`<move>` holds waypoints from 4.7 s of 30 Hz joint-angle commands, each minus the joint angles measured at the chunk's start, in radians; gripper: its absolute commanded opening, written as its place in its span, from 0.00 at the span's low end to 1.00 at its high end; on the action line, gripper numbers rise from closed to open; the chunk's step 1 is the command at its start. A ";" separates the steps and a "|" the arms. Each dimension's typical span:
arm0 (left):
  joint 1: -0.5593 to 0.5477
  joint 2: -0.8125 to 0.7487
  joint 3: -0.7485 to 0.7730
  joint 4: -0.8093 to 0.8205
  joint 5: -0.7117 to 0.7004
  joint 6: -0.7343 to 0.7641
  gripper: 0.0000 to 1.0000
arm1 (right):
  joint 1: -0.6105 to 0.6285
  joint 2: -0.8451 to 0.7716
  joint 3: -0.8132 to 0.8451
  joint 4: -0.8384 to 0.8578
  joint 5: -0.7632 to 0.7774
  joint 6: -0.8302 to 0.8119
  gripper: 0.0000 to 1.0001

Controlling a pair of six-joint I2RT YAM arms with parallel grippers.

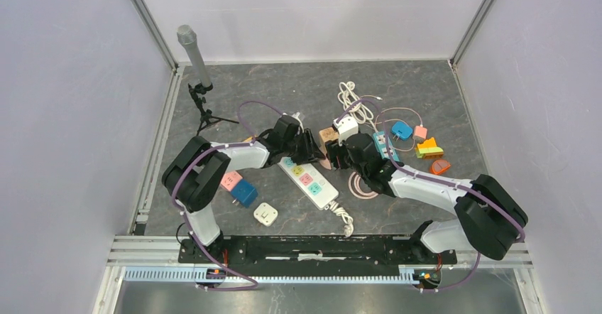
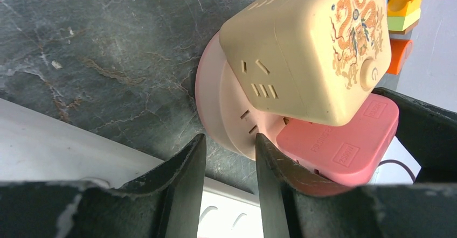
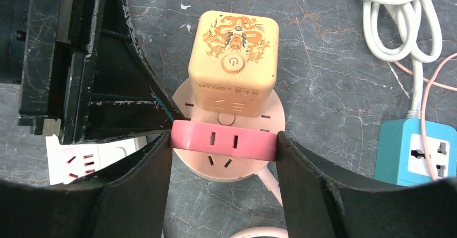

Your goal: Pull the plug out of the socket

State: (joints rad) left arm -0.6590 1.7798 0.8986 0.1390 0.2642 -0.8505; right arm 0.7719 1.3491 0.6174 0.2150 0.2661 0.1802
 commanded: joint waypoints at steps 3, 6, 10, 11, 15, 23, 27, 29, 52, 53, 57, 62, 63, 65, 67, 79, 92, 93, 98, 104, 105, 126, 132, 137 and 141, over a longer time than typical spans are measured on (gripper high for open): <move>-0.005 0.060 0.052 -0.206 -0.059 0.085 0.44 | 0.003 -0.016 0.066 0.101 -0.035 0.066 0.00; -0.007 0.075 0.087 -0.272 -0.084 0.123 0.43 | -0.001 -0.028 0.102 0.083 -0.038 0.086 0.00; -0.007 0.080 0.100 -0.322 -0.103 0.162 0.42 | -0.030 -0.043 0.139 0.070 -0.046 0.101 0.00; -0.007 0.081 0.099 -0.326 -0.106 0.167 0.42 | -0.035 -0.049 0.143 0.069 -0.043 0.100 0.00; -0.007 0.073 0.095 -0.325 -0.098 0.169 0.42 | -0.050 -0.071 0.156 0.041 0.011 0.087 0.00; -0.007 -0.012 0.158 -0.297 -0.014 0.193 0.46 | -0.097 -0.165 0.142 -0.090 0.227 0.104 0.00; -0.006 -0.063 0.184 -0.290 0.023 0.204 0.49 | -0.152 -0.142 0.169 -0.255 0.188 0.138 0.00; -0.007 -0.091 0.184 -0.289 0.026 0.205 0.51 | -0.172 -0.092 0.199 -0.360 0.156 0.139 0.00; -0.004 -0.298 0.099 -0.359 -0.110 0.184 0.60 | -0.235 0.172 0.240 -0.441 0.000 0.122 0.72; -0.005 -0.299 0.101 -0.361 -0.113 0.185 0.61 | -0.235 0.161 0.239 -0.433 -0.001 0.118 0.76; -0.004 -0.297 0.112 -0.363 -0.121 0.186 0.63 | -0.235 0.104 0.226 -0.385 -0.012 0.099 0.86; -0.004 -0.274 0.109 -0.341 -0.103 0.174 0.63 | -0.235 0.008 0.165 -0.283 -0.071 0.082 0.95; -0.004 -0.267 0.106 -0.334 -0.098 0.172 0.62 | -0.235 -0.010 0.149 -0.252 -0.098 0.082 0.97; -0.004 -0.245 0.100 -0.319 -0.096 0.168 0.61 | -0.231 -0.026 0.127 -0.191 -0.174 0.089 0.98; -0.002 -0.226 0.099 -0.302 -0.098 0.166 0.60 | -0.215 -0.018 0.123 -0.155 -0.206 0.103 0.98; 0.014 -0.183 0.050 -0.245 -0.089 0.135 0.58 | -0.062 0.166 0.282 -0.172 -0.030 0.106 0.98; 0.030 -0.132 0.057 -0.199 -0.022 0.101 0.58 | -0.048 0.262 0.342 -0.184 0.050 0.166 0.80; 0.031 -0.126 0.061 -0.199 -0.019 0.101 0.58 | -0.048 0.267 0.346 -0.189 0.054 0.167 0.77; 0.036 -0.097 0.081 -0.193 -0.009 0.100 0.58 | -0.048 0.278 0.351 -0.190 0.072 0.182 0.58; 0.065 -0.053 0.119 -0.194 -0.022 0.116 0.57 | -0.048 0.266 0.349 -0.134 0.103 0.257 0.40; 0.079 -0.045 0.122 -0.192 -0.015 0.114 0.57 | -0.048 0.270 0.351 -0.125 0.108 0.277 0.38; 0.112 0.141 0.144 -0.104 0.093 0.047 0.36 | -0.046 0.281 0.294 -0.006 0.088 0.368 0.00; 0.113 0.154 0.132 -0.177 0.043 0.089 0.27 | -0.047 0.233 0.264 0.067 0.029 0.359 0.00; 0.110 0.158 0.115 -0.181 0.021 0.096 0.26 | -0.047 0.186 0.208 0.207 -0.069 0.310 0.00; 0.110 0.158 0.115 -0.188 0.013 0.102 0.26 | -0.046 0.176 0.179 0.255 -0.104 0.303 0.00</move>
State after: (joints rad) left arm -0.5457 1.8938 1.0386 0.0479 0.3790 -0.8028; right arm 0.7170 1.5990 0.8032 0.2577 0.3016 0.4335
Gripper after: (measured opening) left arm 0.335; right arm 0.637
